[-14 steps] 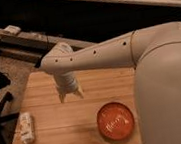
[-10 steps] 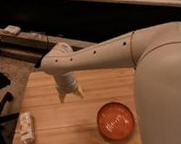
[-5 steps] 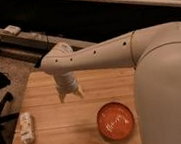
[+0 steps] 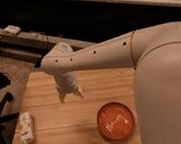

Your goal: Place the bottle in the ceramic bowl

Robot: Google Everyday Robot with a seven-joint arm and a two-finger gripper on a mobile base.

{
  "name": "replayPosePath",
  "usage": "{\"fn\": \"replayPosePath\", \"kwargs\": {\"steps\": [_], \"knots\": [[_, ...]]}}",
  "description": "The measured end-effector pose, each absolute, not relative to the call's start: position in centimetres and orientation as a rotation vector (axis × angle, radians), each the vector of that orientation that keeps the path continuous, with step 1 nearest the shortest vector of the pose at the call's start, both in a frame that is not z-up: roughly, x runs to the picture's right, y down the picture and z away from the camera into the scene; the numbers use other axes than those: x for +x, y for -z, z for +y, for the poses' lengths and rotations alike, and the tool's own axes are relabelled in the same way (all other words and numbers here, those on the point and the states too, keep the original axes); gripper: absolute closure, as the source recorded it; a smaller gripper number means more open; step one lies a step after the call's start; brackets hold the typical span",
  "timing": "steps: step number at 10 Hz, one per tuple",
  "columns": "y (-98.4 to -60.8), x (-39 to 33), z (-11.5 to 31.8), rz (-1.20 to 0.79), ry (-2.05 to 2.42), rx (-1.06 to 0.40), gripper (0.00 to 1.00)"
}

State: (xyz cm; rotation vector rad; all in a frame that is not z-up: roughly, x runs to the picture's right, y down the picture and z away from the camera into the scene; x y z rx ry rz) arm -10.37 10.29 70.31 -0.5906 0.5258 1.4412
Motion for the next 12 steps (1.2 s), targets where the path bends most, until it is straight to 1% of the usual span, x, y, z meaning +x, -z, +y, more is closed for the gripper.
{"fn": "replayPosePath", "kwargs": {"steps": [7,8,9,11,12], "knots": [[-70.4,-10.3,10.5,0.530,-1.421,-0.577,0.35],[-70.4,-11.3,10.9,0.527,-1.400,-0.581,0.35],[-70.4,-12.7,11.9,0.523,-1.369,-0.587,0.35],[-69.8,-15.9,15.1,0.531,-1.294,-0.603,0.35],[-69.3,-18.3,17.4,0.527,-1.246,-0.619,0.35]]}}
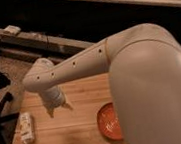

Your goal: Place the bottle in the ceramic bowl

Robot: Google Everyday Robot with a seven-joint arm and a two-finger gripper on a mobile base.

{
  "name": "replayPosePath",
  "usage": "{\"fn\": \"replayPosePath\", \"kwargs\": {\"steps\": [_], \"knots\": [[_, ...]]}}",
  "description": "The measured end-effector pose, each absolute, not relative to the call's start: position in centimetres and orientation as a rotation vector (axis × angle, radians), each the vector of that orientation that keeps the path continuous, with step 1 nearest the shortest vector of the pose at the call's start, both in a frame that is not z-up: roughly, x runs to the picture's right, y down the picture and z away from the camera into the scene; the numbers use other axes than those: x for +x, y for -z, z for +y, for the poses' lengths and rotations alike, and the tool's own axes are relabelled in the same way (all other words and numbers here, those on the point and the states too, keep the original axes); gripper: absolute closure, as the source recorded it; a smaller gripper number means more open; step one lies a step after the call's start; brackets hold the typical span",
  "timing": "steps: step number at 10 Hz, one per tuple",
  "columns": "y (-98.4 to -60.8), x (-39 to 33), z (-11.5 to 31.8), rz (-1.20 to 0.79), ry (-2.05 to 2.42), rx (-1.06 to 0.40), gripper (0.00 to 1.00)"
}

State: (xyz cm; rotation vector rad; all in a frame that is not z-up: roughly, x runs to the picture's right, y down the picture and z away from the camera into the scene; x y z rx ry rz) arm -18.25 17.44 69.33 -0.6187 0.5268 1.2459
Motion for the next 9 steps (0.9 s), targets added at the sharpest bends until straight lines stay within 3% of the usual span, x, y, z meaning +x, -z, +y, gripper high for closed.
{"fn": "replayPosePath", "kwargs": {"steps": [4,9], "knots": [[-68.1,-26.6,25.0,0.498,-1.049,-0.700,0.35],[-68.1,-36.4,27.5,0.401,-0.862,-0.802,0.35]]}}
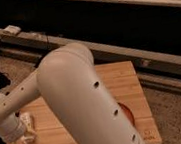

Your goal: Place the bottle in the ceramic bowl

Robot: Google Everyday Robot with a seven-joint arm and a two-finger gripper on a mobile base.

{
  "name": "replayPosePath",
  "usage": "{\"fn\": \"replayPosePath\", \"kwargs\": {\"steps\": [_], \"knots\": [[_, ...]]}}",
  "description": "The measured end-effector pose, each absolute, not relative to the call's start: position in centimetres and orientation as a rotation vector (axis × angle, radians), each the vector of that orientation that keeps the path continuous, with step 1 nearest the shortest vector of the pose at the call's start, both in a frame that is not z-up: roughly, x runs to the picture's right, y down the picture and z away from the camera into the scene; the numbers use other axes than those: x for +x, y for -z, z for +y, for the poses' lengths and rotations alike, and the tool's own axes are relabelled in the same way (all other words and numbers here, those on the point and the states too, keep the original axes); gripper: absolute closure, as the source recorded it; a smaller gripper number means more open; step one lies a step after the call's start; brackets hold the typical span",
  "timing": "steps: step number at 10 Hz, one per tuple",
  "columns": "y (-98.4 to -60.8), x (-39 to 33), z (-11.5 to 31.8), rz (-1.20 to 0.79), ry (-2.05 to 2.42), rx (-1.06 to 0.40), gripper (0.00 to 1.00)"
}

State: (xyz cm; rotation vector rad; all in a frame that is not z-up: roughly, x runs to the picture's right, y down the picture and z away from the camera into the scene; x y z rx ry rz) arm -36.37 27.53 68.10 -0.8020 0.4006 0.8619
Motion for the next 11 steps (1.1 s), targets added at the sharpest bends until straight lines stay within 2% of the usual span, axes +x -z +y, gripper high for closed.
{"fn": "replayPosePath", "kwargs": {"steps": [5,11], "knots": [[-70.8,-40.0,28.8,0.376,-0.815,-0.801,0.35],[-72.3,-40.2,27.0,0.361,-0.875,-0.766,0.35]]}}
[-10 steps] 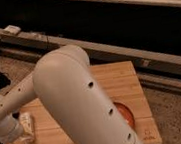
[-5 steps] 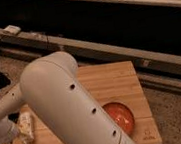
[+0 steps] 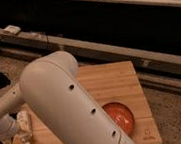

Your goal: Place the bottle in the ceramic bowl

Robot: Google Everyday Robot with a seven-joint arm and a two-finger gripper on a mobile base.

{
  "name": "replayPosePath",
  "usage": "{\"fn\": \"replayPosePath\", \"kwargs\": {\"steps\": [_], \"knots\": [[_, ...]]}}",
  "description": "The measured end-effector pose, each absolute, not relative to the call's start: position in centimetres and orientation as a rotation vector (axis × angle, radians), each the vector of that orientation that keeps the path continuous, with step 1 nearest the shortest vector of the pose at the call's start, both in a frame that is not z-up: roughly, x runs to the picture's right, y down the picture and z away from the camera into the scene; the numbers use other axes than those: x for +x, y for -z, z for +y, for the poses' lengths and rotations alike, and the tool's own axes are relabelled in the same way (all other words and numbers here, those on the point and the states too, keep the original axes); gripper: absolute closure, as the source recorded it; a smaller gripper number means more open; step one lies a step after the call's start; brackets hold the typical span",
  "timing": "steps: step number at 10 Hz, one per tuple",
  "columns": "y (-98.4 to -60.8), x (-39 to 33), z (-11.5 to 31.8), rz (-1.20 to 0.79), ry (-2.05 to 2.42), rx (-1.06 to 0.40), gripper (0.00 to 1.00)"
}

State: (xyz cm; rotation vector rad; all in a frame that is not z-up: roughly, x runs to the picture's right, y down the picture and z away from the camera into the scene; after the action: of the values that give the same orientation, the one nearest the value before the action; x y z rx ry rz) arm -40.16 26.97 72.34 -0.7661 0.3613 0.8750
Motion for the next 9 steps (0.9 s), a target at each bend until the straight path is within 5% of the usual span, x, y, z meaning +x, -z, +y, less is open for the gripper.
{"fn": "replayPosePath", "kwargs": {"steps": [9], "knots": [[-74.4,-41.1,26.0,0.341,-0.896,-0.718,0.35]]}}
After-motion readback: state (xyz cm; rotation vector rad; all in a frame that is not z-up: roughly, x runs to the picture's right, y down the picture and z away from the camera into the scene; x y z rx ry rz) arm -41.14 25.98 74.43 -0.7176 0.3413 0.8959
